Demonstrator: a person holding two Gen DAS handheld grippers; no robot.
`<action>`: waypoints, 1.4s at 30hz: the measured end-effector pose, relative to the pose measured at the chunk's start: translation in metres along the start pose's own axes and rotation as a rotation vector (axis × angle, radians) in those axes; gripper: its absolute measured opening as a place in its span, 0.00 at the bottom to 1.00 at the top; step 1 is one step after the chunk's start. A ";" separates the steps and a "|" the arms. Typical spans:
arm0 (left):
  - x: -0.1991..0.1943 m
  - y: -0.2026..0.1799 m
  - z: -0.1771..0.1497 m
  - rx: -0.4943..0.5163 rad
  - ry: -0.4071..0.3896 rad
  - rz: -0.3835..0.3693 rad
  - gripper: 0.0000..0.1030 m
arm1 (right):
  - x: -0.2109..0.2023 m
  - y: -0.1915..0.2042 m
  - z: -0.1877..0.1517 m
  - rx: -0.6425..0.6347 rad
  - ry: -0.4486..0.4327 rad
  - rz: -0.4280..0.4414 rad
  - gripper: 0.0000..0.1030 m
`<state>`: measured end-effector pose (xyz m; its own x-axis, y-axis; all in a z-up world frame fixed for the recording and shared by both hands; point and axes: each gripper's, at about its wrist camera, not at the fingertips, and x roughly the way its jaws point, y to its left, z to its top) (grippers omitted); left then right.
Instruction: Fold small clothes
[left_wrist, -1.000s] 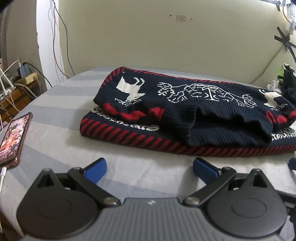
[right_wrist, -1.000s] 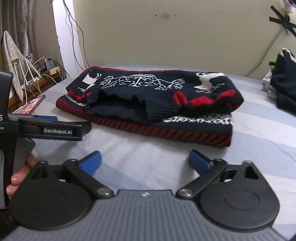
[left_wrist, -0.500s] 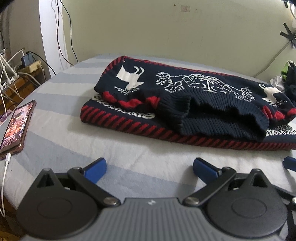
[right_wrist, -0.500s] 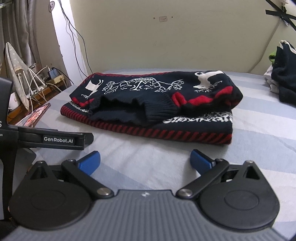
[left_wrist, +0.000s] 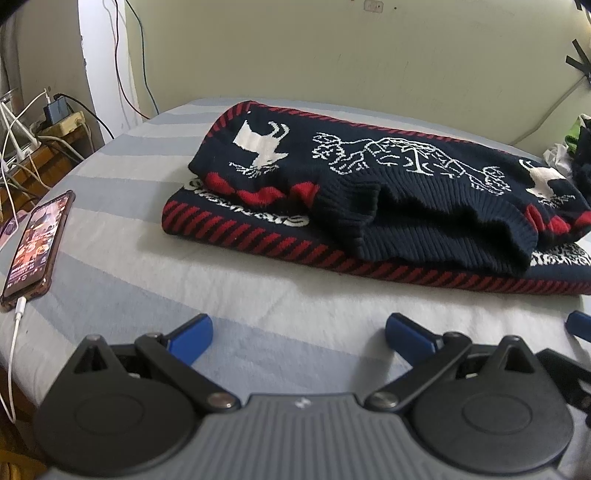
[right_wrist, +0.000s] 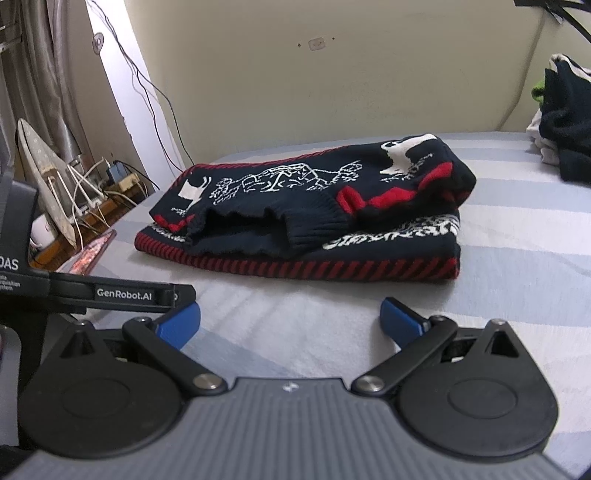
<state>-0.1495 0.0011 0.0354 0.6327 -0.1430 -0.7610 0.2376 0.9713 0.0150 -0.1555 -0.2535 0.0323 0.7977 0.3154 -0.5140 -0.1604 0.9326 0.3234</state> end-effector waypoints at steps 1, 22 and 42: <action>0.000 0.000 0.000 0.000 0.000 0.001 1.00 | -0.001 -0.001 0.000 0.005 -0.002 0.004 1.00; -0.009 0.005 -0.010 0.049 -0.080 -0.050 1.00 | -0.003 -0.005 -0.001 0.026 -0.013 0.019 1.00; -0.014 0.004 -0.023 0.075 -0.140 -0.071 1.00 | -0.006 -0.007 -0.002 0.048 -0.041 -0.066 1.00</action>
<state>-0.1742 0.0111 0.0315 0.7076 -0.2406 -0.6644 0.3360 0.9417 0.0168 -0.1605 -0.2613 0.0313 0.8290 0.2452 -0.5027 -0.0795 0.9413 0.3280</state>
